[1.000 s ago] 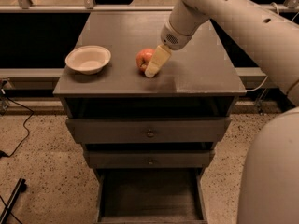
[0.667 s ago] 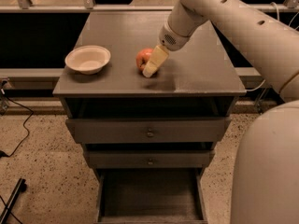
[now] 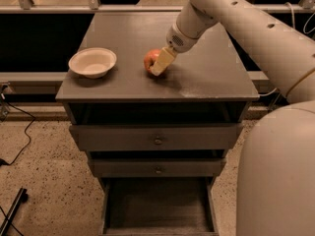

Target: Place apple into bottom drawer

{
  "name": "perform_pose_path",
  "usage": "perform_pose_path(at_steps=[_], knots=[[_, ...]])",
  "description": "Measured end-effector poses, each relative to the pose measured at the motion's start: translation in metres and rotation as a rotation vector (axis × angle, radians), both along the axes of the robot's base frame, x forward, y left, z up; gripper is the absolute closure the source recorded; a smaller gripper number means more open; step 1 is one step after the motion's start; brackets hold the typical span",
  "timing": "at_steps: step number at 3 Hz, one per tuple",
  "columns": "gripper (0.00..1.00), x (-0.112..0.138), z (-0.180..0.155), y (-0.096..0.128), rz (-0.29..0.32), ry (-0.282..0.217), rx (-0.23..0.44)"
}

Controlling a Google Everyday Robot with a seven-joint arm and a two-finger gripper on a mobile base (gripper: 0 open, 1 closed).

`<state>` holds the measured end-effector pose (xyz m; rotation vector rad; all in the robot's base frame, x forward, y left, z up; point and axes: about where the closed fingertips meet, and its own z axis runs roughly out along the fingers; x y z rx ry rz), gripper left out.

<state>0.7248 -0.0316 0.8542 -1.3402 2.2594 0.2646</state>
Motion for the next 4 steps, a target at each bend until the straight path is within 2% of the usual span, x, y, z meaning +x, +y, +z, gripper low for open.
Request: perform_pose_path(at_steps=[2,3,4], knots=[[0.79,0.0019,-0.009,0.0012,0.011,0.02,0.019],[0.94,0.0009,-0.0087,0.0038,0.043,0.01,0.029],[0.68,0.001,-0.0128,0.0063,0.048,0.015,0.027]])
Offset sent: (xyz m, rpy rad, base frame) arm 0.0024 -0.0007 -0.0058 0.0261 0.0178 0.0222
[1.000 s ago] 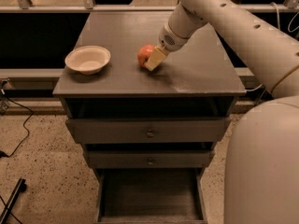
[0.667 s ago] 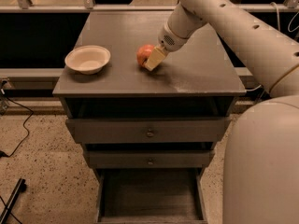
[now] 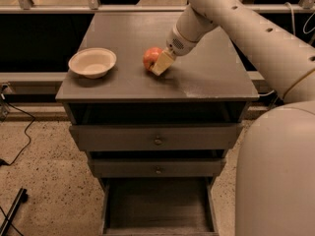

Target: Place apple into bottom drawer

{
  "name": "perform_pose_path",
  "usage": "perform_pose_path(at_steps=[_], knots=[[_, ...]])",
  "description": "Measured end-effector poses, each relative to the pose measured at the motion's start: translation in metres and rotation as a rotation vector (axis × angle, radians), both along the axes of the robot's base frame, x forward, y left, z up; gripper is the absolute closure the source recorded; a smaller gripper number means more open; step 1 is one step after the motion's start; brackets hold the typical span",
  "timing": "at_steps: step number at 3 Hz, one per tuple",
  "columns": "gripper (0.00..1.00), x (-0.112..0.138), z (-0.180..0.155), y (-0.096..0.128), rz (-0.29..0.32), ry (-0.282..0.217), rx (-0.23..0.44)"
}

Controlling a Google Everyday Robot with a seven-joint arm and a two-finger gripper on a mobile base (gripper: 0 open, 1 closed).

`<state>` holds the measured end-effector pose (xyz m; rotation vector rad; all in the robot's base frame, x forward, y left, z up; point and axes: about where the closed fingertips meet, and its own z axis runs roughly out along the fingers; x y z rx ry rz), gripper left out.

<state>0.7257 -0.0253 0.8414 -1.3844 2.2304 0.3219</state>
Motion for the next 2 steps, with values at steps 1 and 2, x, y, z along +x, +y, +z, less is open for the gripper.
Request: perform_pose_path(at_steps=[1,2], knots=[[0.44,0.0,-0.0026,0.0016,0.003,0.004,-0.001],[0.14,0.0001,-0.0066,0.004,0.007,0.01,-0.001]])
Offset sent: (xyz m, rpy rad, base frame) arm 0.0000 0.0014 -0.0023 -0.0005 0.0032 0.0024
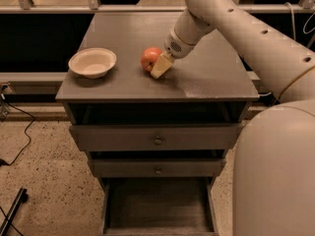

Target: Place apple into bottom drawer

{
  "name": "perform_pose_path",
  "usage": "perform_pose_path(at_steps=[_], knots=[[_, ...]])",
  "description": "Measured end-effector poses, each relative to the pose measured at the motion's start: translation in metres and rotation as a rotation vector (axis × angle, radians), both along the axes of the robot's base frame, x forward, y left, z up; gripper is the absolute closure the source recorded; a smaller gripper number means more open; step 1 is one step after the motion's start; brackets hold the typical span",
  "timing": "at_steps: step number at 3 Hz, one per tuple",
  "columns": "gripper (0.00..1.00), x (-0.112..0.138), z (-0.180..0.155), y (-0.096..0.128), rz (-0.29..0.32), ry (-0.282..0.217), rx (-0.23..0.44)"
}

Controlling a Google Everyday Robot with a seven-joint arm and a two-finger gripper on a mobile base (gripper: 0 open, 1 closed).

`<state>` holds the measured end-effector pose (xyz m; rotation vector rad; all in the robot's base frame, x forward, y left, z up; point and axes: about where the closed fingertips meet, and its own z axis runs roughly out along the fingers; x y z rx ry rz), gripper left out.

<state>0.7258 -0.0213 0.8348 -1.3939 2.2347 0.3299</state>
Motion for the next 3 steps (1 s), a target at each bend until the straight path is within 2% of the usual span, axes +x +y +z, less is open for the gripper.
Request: perform_pose_path(at_steps=[1,3], knots=[[0.0,0.0,-0.002,0.001,0.002,0.003,0.0],[0.0,0.002,0.01,0.014,0.051,-0.019,0.026]])
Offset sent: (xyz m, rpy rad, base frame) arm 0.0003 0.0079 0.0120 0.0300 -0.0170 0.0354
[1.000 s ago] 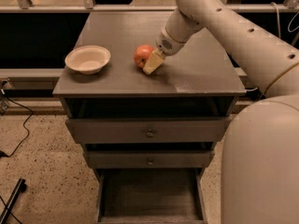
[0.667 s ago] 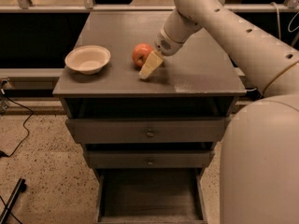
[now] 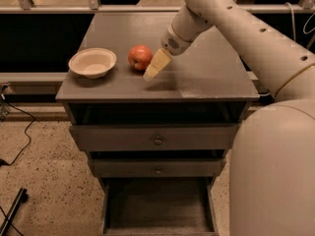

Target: Place apple into bottom drawer

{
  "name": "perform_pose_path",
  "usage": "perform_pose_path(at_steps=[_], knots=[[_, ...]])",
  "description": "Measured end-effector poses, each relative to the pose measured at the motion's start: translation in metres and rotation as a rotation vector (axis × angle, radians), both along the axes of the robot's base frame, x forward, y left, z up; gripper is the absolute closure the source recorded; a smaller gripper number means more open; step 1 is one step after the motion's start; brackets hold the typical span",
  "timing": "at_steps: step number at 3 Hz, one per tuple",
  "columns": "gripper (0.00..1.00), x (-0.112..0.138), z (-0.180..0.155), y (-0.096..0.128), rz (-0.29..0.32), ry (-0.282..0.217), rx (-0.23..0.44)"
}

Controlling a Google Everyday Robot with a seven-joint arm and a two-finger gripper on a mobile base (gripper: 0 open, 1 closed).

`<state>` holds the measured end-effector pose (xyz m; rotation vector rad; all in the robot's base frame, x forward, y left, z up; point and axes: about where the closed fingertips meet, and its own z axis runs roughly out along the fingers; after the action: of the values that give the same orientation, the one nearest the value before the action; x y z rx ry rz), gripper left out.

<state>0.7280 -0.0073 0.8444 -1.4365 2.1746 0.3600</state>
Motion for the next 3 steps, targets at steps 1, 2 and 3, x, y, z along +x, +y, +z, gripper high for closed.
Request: perform_pose_path(at_steps=[1,2,3], knots=[[0.0,0.006,0.006,0.007,0.024,-0.018,0.0],[0.0,0.015,0.011,0.016,0.057,-0.051,-0.004],[0.0,0.022,0.018,0.031,0.121,-0.087,-0.009]])
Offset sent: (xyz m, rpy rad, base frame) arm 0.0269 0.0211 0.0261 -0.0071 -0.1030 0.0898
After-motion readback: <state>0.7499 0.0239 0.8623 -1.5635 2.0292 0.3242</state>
